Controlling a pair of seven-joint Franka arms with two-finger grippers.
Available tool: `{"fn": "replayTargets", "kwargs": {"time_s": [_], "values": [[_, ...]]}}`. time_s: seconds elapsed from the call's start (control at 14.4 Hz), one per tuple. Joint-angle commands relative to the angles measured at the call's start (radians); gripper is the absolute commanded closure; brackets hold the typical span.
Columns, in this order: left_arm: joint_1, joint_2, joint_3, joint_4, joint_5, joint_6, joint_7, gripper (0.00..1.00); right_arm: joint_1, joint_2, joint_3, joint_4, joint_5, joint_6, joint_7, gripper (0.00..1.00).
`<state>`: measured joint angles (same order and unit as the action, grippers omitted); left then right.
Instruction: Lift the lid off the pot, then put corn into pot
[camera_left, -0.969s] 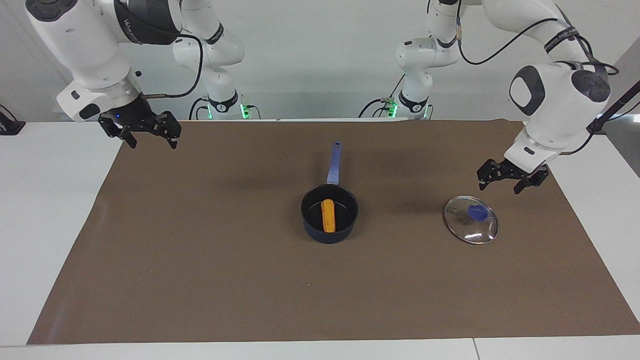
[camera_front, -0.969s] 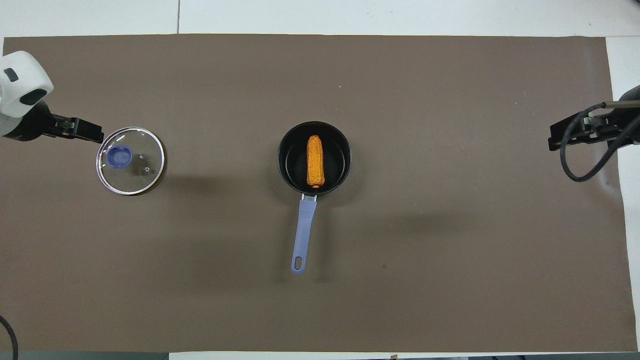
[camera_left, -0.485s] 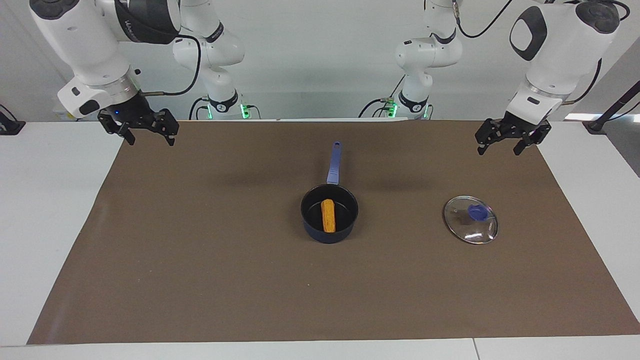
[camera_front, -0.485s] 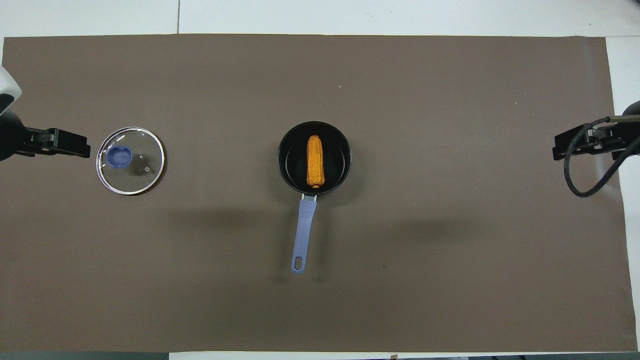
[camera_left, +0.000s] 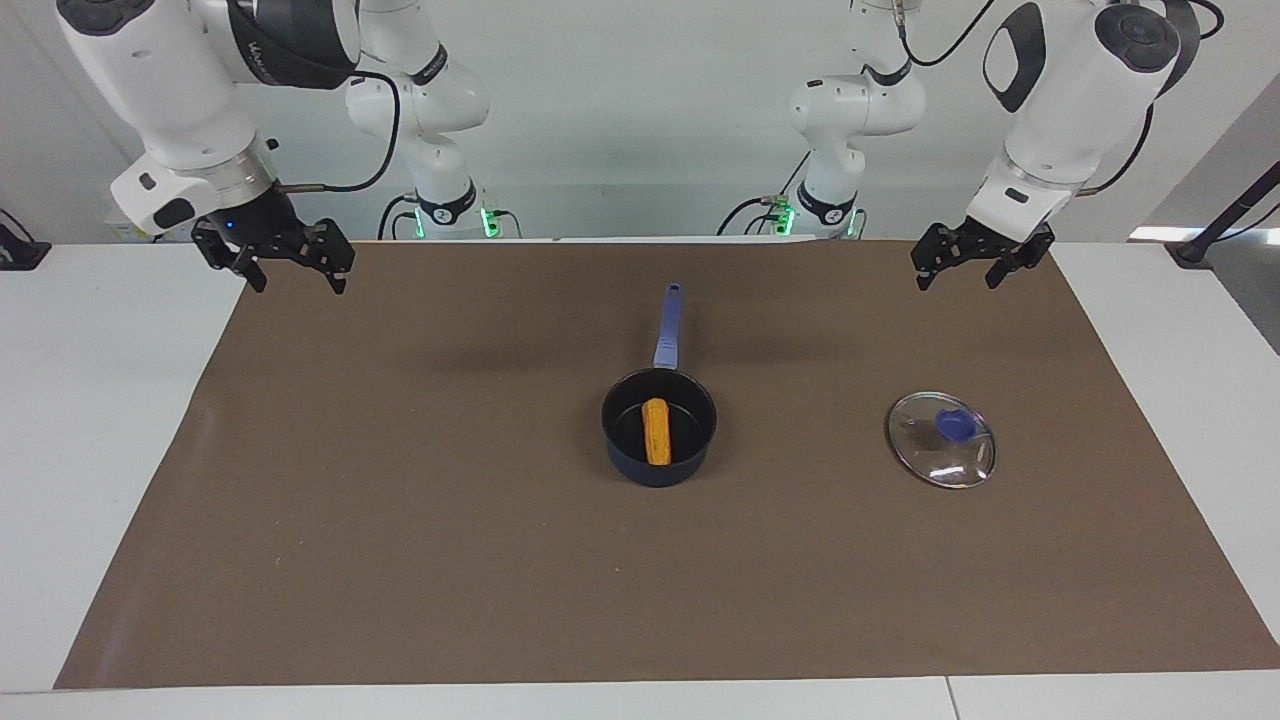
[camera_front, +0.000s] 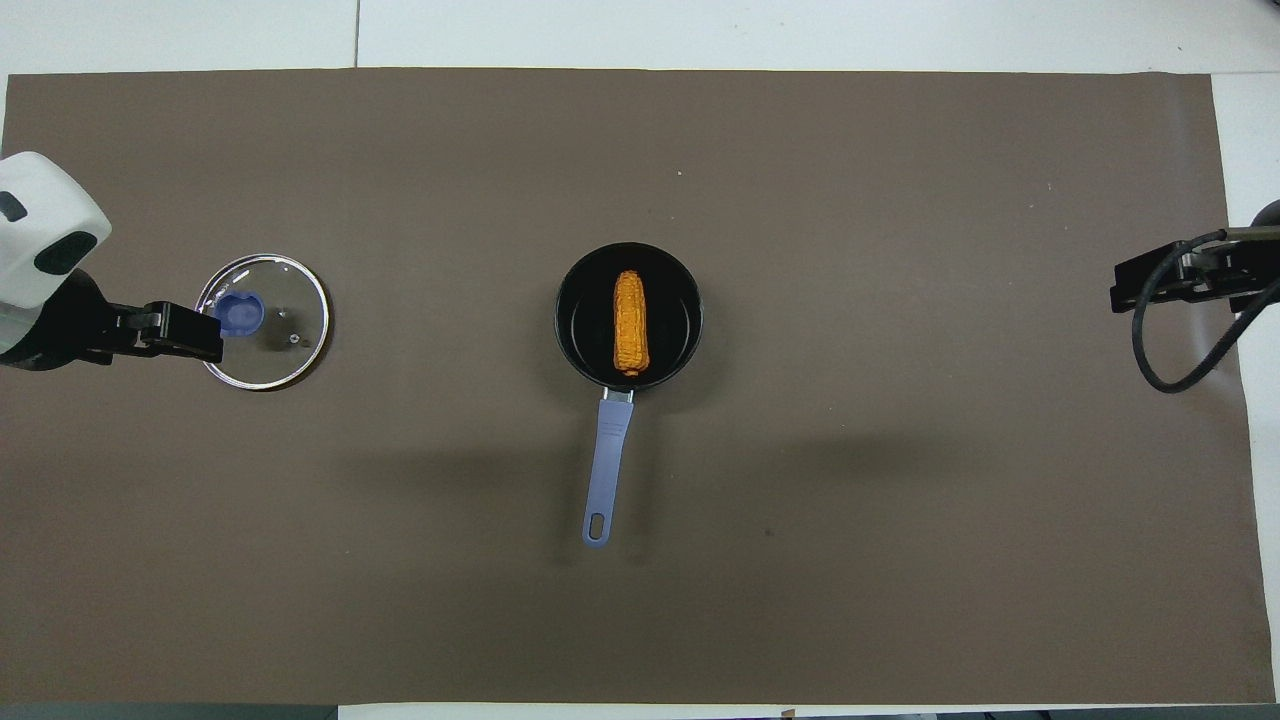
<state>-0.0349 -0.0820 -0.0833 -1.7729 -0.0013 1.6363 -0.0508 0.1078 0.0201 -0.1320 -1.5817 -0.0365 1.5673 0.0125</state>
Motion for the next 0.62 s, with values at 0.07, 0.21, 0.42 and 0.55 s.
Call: {"fn": "replayTargets", "kwargs": {"time_s": [0.07, 0.21, 0.42, 0.55], "values": [[-0.010, 0.004, 0.017, 0.064, -0.005, -0.041, -0.014, 0.00, -0.033, -0.009, 0.008, -0.004, -0.014, 0.022, -0.023, 0.00], [-0.010, 0.010, 0.020, 0.070, -0.005, -0.046, -0.012, 0.00, -0.039, -0.003, 0.008, 0.003, -0.014, 0.022, -0.028, 0.00], [-0.010, 0.001, 0.020, 0.024, -0.006, 0.029, -0.012, 0.00, -0.046, 0.000, 0.012, 0.009, -0.014, 0.017, -0.029, 0.00], [-0.008, 0.001, 0.022, 0.029, -0.006, 0.016, -0.011, 0.00, -0.046, 0.004, 0.006, 0.008, -0.013, -0.003, -0.034, 0.00]]}}
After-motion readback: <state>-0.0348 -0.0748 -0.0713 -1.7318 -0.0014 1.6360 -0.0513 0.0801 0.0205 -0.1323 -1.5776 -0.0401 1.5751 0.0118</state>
